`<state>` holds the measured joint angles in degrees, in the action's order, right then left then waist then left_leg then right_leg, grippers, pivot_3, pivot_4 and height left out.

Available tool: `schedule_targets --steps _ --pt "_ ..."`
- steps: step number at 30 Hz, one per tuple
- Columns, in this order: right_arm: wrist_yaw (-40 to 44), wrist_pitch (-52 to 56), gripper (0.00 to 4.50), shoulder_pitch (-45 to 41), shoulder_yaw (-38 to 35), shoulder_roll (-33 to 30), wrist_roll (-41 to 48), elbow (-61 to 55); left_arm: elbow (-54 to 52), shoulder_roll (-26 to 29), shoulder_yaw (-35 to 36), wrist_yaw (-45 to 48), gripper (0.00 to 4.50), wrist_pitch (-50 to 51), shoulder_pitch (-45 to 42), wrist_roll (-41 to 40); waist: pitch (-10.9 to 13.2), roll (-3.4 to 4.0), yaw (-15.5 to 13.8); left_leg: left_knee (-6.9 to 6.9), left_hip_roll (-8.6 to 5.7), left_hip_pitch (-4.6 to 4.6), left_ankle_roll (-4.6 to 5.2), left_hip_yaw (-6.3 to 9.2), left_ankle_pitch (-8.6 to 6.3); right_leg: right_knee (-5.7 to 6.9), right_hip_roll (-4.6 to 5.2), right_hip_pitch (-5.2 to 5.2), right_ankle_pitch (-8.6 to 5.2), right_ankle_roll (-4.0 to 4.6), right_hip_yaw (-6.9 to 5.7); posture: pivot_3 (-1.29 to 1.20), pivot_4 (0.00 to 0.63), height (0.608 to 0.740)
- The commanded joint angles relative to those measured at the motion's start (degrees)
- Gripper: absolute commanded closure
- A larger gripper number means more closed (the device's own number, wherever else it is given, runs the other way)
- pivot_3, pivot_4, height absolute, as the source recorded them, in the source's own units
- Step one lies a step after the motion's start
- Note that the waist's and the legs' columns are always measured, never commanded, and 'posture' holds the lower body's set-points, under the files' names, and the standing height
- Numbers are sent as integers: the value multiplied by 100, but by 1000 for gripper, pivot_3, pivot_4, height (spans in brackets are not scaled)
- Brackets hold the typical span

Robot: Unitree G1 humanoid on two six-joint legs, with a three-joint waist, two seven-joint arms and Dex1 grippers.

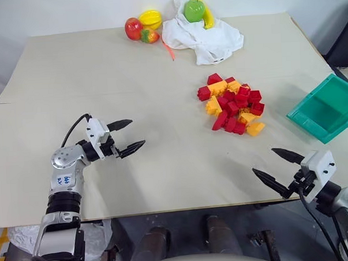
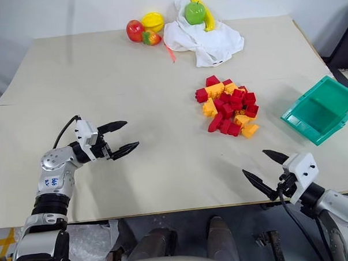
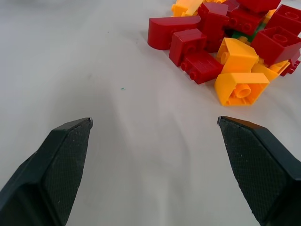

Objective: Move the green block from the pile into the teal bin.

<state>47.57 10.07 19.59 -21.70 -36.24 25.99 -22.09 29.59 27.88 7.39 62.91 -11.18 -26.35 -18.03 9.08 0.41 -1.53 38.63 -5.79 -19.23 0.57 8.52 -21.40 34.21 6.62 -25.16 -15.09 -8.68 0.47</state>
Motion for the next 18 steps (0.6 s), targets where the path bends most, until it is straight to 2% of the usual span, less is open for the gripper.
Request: schedule_targets --steps 1,9,15,18 --pt "-52 -4 37 -26 -166 -80 66 -259 -35 19 19 110 0 -74 -156 -100 0 0 0 1 0 0 0 0 0 0 0 0 0 0 0 0 150 740" --pt "-767 492 37 -52 21 122 17 -1074 -55 53 2 -206 0 340 -206 6 0 0 -1 8 0 0 0 0 0 11 0 -2 0 0 2 0 150 740" --pt "-2376 2555 37 -947 866 434 221 -2174 201 -90 12 -22 0 -153 -501 -55 0 0 0 36 -2 -8 -4 1 -2 30 2 -8 2 4 4 0 150 740" --pt "-2786 3150 633 -1674 1456 584 197 -2441 509 -173 -74 190 0 -305 -778 -31 0 0 7 40 -5 -7 -4 0 -2 34 3 -7 3 6 4 0 150 740"
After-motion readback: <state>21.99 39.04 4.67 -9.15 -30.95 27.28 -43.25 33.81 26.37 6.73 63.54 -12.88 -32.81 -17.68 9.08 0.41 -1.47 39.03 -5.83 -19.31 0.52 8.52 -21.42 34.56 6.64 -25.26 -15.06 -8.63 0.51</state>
